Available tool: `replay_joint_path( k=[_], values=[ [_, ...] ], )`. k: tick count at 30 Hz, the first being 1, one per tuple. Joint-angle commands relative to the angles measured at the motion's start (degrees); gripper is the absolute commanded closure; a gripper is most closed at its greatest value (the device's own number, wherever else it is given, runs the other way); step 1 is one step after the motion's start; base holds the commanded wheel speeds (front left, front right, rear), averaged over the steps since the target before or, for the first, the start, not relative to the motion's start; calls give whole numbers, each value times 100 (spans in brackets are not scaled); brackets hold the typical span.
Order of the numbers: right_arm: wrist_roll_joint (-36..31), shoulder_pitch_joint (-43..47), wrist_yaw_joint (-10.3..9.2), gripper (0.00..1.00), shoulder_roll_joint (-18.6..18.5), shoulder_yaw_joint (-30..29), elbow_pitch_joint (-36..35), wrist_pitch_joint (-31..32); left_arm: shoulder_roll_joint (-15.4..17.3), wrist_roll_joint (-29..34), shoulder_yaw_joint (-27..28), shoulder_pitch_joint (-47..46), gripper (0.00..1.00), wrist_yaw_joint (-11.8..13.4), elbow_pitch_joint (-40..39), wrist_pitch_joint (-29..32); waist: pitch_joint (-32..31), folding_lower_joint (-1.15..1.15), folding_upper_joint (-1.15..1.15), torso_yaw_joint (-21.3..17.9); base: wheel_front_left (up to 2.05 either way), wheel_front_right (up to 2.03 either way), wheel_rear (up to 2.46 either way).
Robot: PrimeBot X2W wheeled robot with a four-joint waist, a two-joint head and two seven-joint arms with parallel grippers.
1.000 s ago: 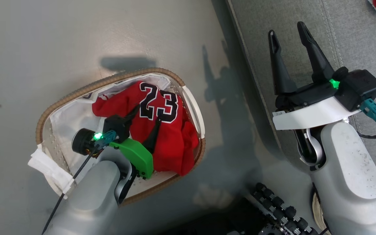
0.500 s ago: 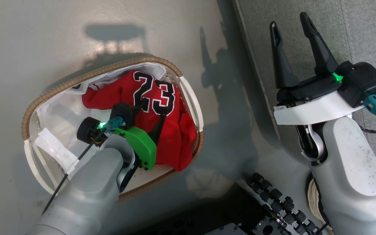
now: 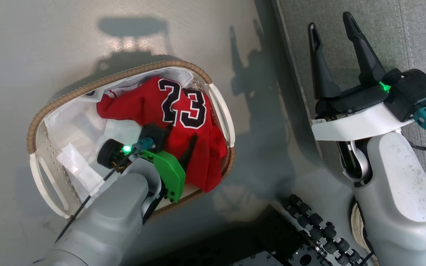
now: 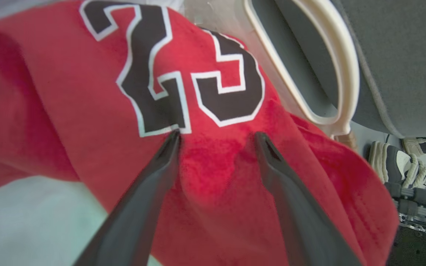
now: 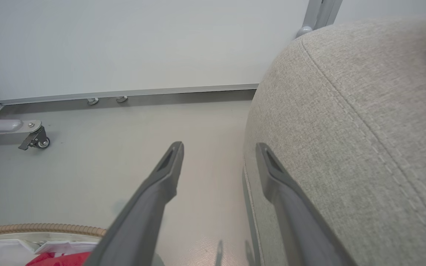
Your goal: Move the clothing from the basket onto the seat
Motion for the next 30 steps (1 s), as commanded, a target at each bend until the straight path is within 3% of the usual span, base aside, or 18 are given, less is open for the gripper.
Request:
replay_joint_path(
  k=[1, 5, 6, 7, 12, 19, 25, 30],
  values=[
    [-11, 12, -6, 0, -16, -24, -6, -11, -13, -102, -138, -116, 0, -17, 34, 3, -2, -1, 0, 4, 0, 0, 0],
    [-14, -12, -6, 0, -16, -32, -15, -11, 23, -425, -518, -197, 0, -17, 23, 3, -2, -1, 0, 13, 0, 0, 0],
    [-15, -18, -6, 0, -16, -33, -24, -11, 28, -513, -624, -202, 56, -17, -9, 3, -4, -1, 0, 13, 0, 0, 0],
    [-18, -21, -7, 0, -16, -38, -30, -11, 44, -567, -681, -242, 100, -17, -28, 3, -4, -1, 0, 17, 0, 0, 0],
    [11, -103, -6, 0, -15, -52, 12, -11, 172, -767, -838, -368, 100, -17, -153, 3, -56, -1, 0, 9, 0, 0, 0],
    [53, -86, -6, 0, -16, -29, 158, -11, 283, -802, -573, -120, 100, -17, -300, 4, -519, -1, 0, 38, 0, 0, 0],
    [51, 66, -6, 0, -17, 37, 336, -11, 322, -536, -93, 231, 100, -17, -483, 3, -1169, -1, 0, 126, 0, 0, 0],
    [16, 333, -7, 0, -19, -8, 586, -11, 244, -91, 622, 761, 100, -17, -813, 3, -1909, -1, 0, 372, 0, 0, 0]
  ],
)
